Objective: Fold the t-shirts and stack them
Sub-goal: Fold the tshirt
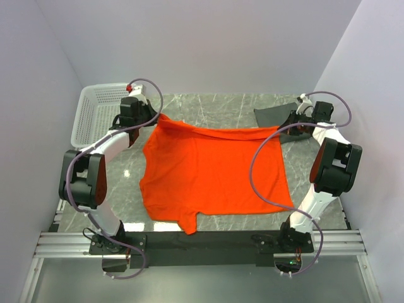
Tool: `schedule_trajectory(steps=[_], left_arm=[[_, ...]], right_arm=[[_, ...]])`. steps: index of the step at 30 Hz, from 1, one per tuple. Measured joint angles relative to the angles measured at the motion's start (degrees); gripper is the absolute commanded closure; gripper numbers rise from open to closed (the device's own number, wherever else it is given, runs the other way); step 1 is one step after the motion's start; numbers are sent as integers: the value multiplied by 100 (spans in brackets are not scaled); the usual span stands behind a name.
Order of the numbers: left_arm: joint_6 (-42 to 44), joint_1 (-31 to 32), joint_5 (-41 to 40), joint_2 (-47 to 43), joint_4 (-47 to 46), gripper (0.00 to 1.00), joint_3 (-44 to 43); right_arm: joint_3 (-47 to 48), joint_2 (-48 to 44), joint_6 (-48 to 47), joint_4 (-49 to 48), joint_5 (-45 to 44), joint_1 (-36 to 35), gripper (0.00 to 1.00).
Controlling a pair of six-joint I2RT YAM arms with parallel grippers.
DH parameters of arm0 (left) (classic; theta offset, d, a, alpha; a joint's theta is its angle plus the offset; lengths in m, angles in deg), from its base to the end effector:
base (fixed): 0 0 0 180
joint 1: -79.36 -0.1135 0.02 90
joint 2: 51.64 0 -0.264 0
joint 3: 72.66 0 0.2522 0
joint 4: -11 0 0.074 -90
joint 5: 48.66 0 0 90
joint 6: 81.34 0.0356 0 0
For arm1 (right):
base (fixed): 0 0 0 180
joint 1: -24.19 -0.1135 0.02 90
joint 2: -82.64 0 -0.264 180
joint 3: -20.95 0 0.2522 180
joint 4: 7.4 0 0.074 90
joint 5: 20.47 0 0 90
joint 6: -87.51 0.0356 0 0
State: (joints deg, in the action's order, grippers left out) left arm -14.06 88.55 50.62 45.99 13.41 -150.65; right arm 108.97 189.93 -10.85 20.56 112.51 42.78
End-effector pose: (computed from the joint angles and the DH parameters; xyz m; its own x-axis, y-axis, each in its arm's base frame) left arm 0.3878 -0.0685 0.2494 -0.4597 -0.3118 -0.8316 0.1383 0.8998 -0.4138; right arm 0.3911 -0.1059 0.2089 -0.6585 0.1093 -0.7446 -0.3045 0.8661 0.3964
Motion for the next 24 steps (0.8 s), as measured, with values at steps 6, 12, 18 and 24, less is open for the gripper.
schedule_trajectory(steps=[6,12,18,24], left_arm=[[63,0,0,-162,4,100,149],[83,0,-7,-306,13,100,306],[90,7,-9,-581,57,99,424],[107,92,-28,-673,76,100,470]], right_arm=[[11,2,48,0,11,0,100],[107,15,151,-2,17,0,100],[162,57,219,-11,70,0,100],[162,94,214,0,116,0,100]])
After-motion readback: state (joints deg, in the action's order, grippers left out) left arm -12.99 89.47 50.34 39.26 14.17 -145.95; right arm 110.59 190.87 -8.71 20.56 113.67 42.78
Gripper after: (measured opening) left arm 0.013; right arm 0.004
